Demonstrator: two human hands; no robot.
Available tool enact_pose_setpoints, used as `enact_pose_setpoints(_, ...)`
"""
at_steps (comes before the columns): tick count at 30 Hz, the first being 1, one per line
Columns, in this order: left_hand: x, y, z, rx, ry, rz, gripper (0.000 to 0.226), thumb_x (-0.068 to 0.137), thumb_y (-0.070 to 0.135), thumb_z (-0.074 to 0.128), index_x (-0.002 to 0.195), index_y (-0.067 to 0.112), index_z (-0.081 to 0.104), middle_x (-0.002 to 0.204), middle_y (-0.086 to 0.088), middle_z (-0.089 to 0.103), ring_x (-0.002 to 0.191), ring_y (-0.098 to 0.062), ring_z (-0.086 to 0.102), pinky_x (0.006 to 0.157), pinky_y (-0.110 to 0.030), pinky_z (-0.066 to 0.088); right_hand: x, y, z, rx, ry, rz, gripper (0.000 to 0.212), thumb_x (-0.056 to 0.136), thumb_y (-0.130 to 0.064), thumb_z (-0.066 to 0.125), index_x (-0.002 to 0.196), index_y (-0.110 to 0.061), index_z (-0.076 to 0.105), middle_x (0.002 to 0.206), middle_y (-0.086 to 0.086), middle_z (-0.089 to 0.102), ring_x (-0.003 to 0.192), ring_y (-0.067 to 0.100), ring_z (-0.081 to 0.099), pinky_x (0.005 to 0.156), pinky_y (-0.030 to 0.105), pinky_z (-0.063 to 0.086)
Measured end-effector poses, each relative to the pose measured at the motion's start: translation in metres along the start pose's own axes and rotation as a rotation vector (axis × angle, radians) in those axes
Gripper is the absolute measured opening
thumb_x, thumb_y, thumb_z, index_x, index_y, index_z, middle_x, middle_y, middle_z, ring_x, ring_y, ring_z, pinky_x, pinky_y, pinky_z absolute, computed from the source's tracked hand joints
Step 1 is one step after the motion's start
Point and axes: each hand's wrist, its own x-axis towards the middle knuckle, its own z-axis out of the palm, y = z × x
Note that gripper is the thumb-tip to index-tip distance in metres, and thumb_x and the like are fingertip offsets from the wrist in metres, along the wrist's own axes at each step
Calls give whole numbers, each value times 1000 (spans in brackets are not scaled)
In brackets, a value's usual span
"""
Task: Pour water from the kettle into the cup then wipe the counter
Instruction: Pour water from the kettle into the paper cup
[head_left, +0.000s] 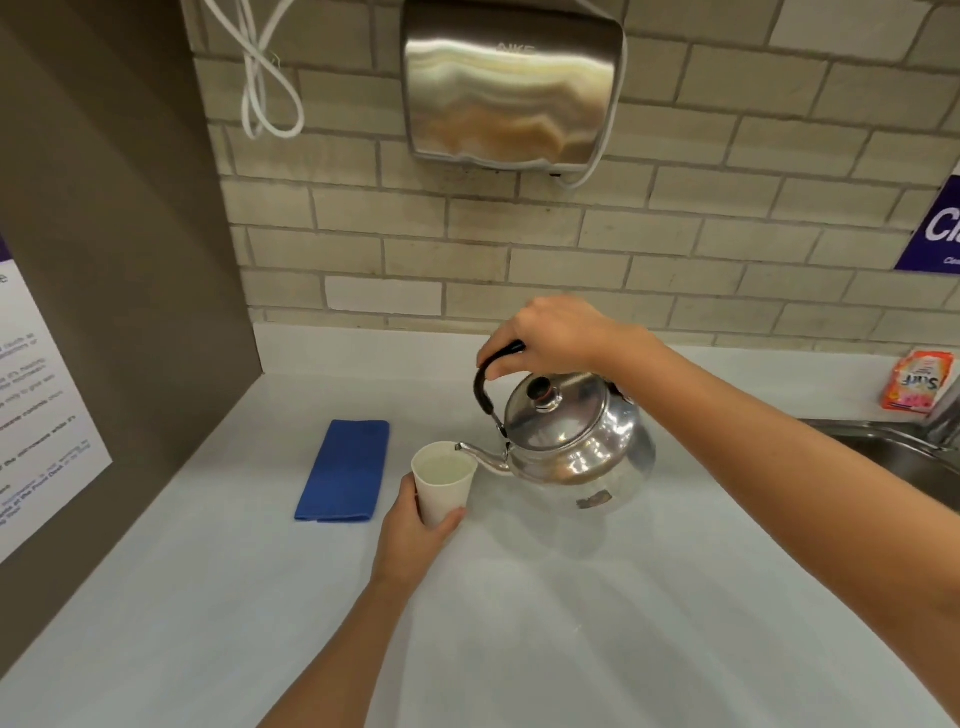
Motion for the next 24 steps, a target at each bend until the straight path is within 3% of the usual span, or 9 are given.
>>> enact_pose_setpoints(3, -1, 1, 0, -20, 0, 0, 62, 70, 33, 79, 116, 36, 38, 113, 11, 54, 103, -11, 53, 83, -25, 45, -12, 23, 10, 185, 36, 115, 24, 81, -53, 58, 104, -47, 63, 103, -19, 70, 79, 5, 58, 66, 29, 49)
enact_pose_setpoints(5, -1, 0, 0, -27, -2, -7, 61, 69, 33, 79, 115, 37, 39, 114, 11, 55, 105, -11, 54, 84, -25, 45, -14, 39, 15, 305, 56, 180, 22, 80, -53, 59, 102, -49, 63, 109, -21, 69, 94, 9, 61, 80, 34, 51)
enact_pose_setpoints(9, 0, -2, 0, -1, 4, -21, 63, 68, 36, 79, 116, 39, 37, 115, 12, 55, 107, -12, 54, 88, -28, 47, 2, 62, 23, 466, 146, 264, 17, 77, -54, 62, 94, -55, 63, 105, -25, 67, 94, 4, 57, 74, 24, 43)
enact_pose_setpoints(14, 3, -7, 0, -7, 2, -32, 60, 67, 41, 78, 107, 54, 36, 111, 22, 54, 106, -6, 55, 88, -25, 48, 45, 67, 57, 612, 269, 269, 20, 78, -47, 65, 98, -43, 68, 108, -17, 70, 101, 6, 61, 87, 29, 47)
enact_pose_setpoints(17, 1, -4, -1, -16, -3, -19, 58, 66, 42, 78, 105, 58, 37, 112, 25, 54, 106, -2, 55, 88, -25, 49, 64, 62, 77, 611, 329, 276, 21, 80, -44, 65, 100, -38, 69, 109, -13, 71, 99, 5, 62, 75, 19, 42)
enact_pose_setpoints(24, 0, -4, -1, -37, -1, -19, 61, 65, 44, 78, 110, 55, 39, 118, 23, 55, 110, 0, 54, 90, -22, 49, 102, 57, 118, 656, 269, 301, 22, 80, -45, 64, 100, -37, 69, 110, -10, 71, 101, 11, 63, 80, 25, 45)
